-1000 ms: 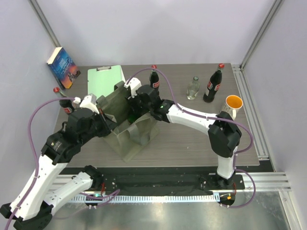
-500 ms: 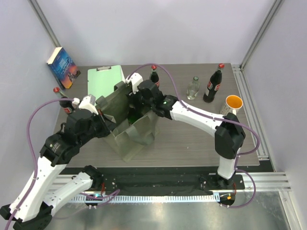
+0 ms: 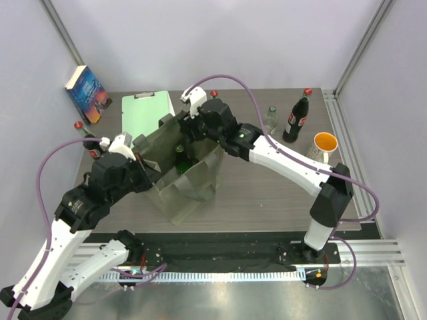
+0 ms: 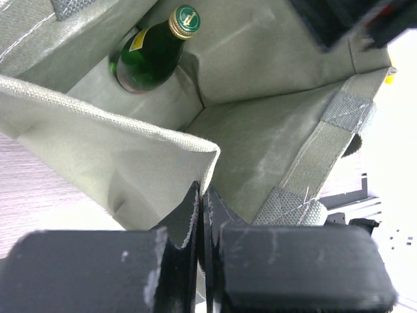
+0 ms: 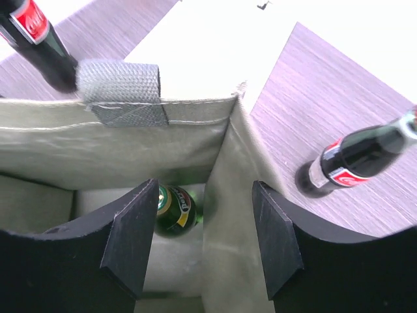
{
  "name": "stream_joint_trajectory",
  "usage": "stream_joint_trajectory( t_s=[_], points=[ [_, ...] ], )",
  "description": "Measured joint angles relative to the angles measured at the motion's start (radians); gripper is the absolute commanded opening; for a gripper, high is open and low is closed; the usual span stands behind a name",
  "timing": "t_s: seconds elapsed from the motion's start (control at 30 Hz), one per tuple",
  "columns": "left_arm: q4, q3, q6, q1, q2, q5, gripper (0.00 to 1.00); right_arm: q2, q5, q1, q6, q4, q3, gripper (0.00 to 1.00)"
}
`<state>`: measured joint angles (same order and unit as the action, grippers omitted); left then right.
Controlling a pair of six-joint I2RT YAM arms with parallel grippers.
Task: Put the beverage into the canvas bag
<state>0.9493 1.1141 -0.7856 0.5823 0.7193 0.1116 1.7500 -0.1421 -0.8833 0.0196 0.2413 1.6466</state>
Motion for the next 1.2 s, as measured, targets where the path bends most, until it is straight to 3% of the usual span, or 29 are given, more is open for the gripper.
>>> stream_joint_trajectory(
  t_s=[0.43, 0.63, 0.67, 0.77, 0.97, 1.2],
  points=[
    [0.006, -0.003, 0.002, 0.0, -0.004, 0.001, 0.0, -0.134, -0.049, 0.011, -0.122, 0.27, 0.188, 0.63],
    [0.008, -0.004, 0.006, 0.0, -0.003, 0.0, 0.32, -0.162, -0.124, 0.054, -0.149, 0.405, 0.227, 0.63],
    [0.01, -0.004, 0.006, 0.0, -0.003, 0.0, 0.41, -0.163, -0.13, 0.074, -0.154, 0.424, 0.228, 0.63],
    [0.02, -0.004, 0.008, 0.0, -0.005, 0.0, 0.56, -0.164, -0.168, 0.173, -0.168, 0.486, 0.229, 0.63],
    [0.06, -0.004, 0.011, 0.0, -0.027, 0.015, 0.7, -0.159, -0.259, 0.378, -0.203, 0.585, 0.268, 0.64],
    [0.079, -0.001, 0.024, 0.0, -0.042, 0.033, 0.73, -0.152, -0.317, 0.575, -0.238, 0.645, 0.29, 0.65]
  ],
)
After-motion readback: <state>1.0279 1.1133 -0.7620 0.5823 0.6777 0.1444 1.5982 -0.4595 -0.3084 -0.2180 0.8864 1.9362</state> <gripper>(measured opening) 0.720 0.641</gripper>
